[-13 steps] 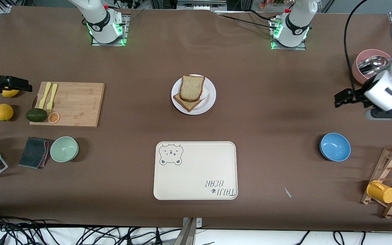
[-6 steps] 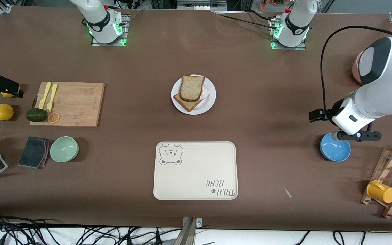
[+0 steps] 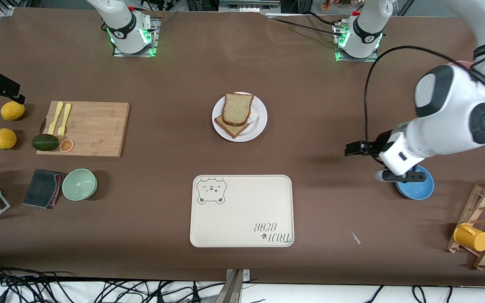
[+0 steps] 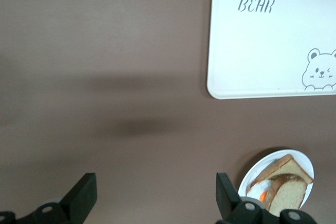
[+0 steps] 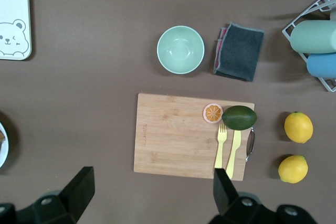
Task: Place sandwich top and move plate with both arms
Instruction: 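Move the left gripper across the table toward the white plate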
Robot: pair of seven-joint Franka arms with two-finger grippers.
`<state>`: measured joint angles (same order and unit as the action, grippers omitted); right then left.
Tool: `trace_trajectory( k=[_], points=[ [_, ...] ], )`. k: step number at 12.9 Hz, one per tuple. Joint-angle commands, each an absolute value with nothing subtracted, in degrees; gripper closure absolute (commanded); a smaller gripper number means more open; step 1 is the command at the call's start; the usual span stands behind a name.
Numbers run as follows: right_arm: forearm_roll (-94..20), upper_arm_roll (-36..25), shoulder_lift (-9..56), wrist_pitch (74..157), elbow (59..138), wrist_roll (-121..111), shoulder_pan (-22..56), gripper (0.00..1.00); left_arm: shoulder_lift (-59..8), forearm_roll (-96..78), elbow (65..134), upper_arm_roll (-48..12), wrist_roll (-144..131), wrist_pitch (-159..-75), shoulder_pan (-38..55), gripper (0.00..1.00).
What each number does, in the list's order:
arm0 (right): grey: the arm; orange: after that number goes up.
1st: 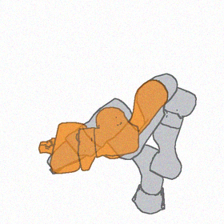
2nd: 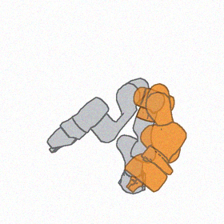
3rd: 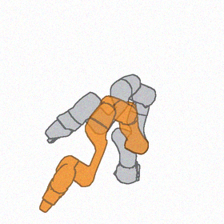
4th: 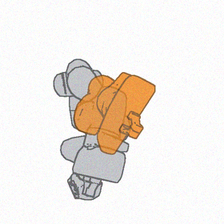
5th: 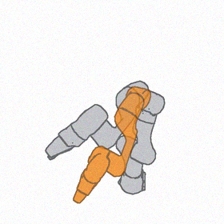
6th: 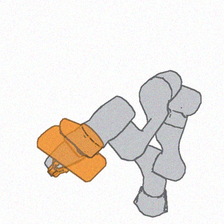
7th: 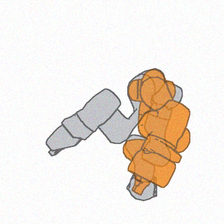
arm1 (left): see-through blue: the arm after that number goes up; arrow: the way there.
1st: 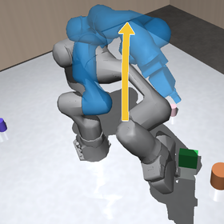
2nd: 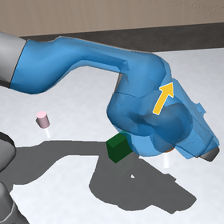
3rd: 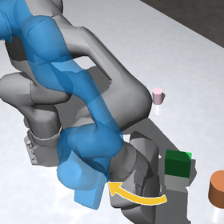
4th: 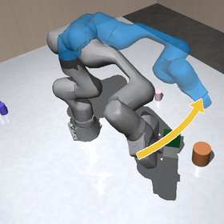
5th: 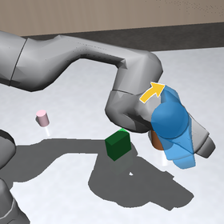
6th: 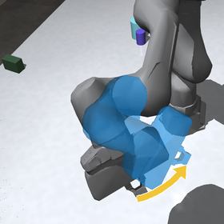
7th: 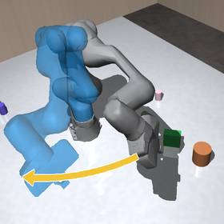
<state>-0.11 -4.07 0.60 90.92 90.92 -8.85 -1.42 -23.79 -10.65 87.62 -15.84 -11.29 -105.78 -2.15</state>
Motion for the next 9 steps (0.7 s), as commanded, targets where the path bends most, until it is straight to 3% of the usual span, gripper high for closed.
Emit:
trace_trajectory(
  k=[1, 9],
  points=[
    [0.44, -2.99, -0.35, 90.7, 92.29, -8.53, -2.46, 0.0, -28.11, -18.77, 86.84, -15.56, -11.61, -108.45, -1.32, 0.0],
    [0.44, -4.48, -0.62, 86.49, 92.29, -8.17, -2.55, 0.0, -30.41, -26.52, 95.26, -18.37, 3.94, -113.02, 1.23, 0.0]
  ],
)
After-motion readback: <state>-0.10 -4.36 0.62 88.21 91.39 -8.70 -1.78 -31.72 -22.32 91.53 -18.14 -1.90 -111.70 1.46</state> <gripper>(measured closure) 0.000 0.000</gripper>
